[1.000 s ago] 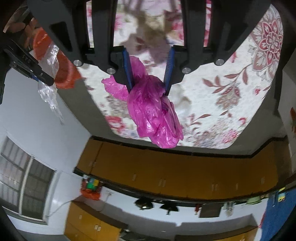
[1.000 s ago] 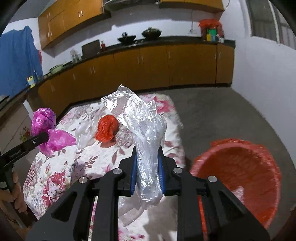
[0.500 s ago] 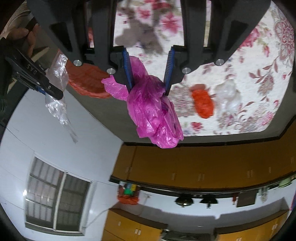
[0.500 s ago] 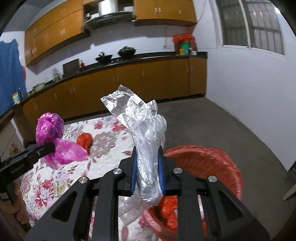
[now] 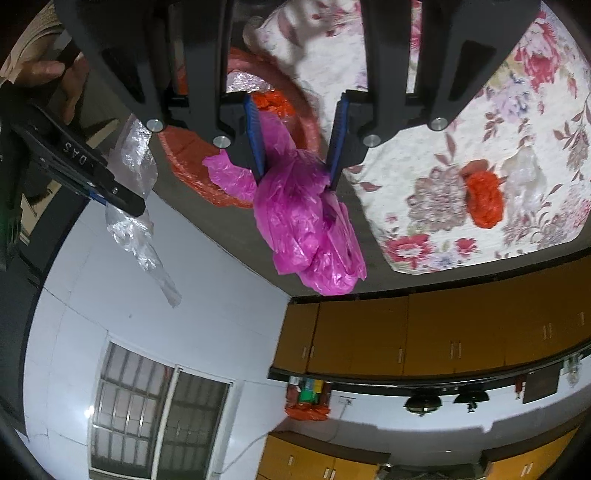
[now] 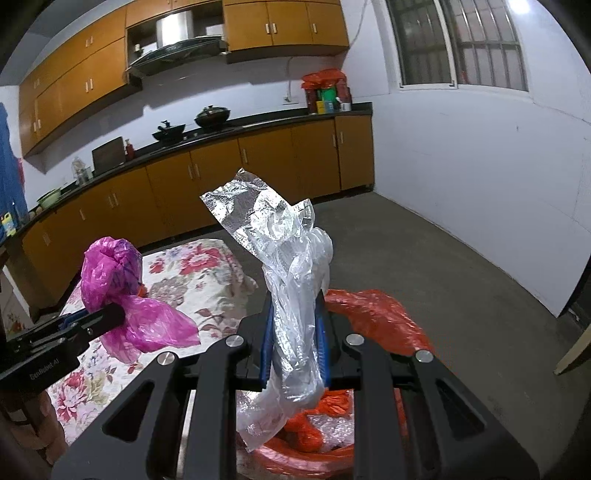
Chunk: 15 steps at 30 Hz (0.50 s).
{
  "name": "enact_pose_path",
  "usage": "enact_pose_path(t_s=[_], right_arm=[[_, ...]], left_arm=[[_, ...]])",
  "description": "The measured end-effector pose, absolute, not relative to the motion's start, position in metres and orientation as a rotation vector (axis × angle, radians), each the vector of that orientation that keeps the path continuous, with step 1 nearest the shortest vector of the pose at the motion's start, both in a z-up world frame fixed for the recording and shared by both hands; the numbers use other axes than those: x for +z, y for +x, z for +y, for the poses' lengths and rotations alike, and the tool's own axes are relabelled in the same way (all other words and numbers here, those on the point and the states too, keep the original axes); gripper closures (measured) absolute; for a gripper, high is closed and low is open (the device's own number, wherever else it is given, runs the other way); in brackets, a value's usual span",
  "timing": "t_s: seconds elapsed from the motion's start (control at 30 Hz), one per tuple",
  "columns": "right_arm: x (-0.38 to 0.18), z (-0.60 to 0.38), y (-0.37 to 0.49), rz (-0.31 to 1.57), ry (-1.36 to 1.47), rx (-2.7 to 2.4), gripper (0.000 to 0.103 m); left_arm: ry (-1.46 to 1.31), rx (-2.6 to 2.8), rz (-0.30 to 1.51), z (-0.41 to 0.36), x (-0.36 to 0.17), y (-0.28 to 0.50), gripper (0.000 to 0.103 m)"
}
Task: Collect trash
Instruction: 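Carry pink and clear bags over the basket and release them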
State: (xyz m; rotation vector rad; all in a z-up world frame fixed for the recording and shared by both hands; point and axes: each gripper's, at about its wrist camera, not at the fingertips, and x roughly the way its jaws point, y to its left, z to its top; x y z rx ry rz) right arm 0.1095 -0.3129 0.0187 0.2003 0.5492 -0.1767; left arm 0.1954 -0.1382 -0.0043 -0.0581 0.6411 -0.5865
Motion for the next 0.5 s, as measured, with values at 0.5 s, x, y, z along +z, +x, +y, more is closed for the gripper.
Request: enact_pose_path(t_s=[0.5], right_arm=[[0.007, -0.341, 0.107, 0.571, 0.249, -0.229, 0.083]], left_arm=[[-0.014, -0.654, 0.69, -0.178, -0.02, 0.201, 0.071]])
